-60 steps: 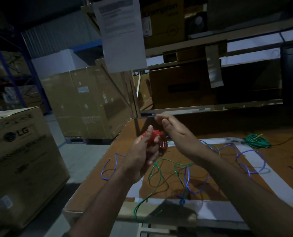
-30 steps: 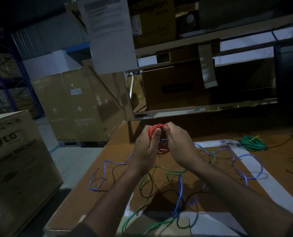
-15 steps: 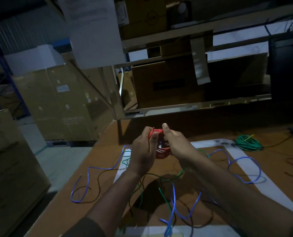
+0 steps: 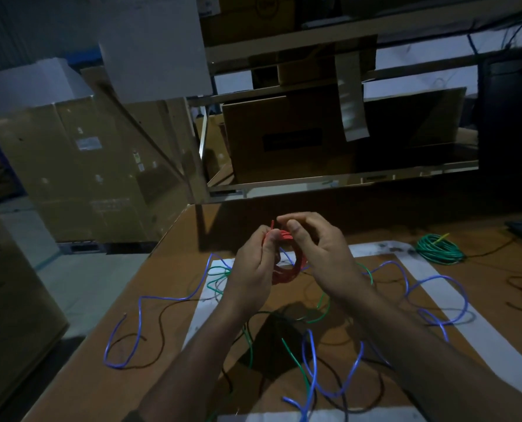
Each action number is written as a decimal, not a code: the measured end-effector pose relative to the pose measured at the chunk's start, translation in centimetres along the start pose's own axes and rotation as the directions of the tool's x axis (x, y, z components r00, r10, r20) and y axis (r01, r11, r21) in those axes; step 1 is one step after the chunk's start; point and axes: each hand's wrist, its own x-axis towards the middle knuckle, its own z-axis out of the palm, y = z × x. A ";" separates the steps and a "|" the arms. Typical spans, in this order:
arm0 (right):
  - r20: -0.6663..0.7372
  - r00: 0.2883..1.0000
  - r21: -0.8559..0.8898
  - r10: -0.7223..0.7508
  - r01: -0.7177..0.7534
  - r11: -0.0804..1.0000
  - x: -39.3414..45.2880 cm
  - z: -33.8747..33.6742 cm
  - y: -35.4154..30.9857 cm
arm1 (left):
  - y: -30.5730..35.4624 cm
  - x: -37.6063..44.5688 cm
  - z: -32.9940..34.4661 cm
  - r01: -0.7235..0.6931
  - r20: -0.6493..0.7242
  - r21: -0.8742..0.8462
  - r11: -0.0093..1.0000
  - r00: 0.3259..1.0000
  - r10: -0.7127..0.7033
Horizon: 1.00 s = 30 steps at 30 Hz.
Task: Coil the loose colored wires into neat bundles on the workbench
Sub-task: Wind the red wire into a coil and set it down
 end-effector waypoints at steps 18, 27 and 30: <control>0.065 0.996 0.049 0.065 -0.068 0.996 0.1 -1.0 0.1 | 0.5 -1.2 -0.1 -0.053 0.119 0.169 0.984 0.992 0.033; -0.005 0.994 -0.240 -0.113 0.108 0.965 -0.4 -0.3 0.5 | 0.9 -1.6 -0.5 0.022 0.237 0.128 0.992 0.970 -0.052; -0.016 0.993 -0.258 -0.115 0.107 0.960 -0.5 -0.1 0.6 | 1.0 -1.7 -0.1 0.005 0.187 0.153 0.988 0.982 -0.034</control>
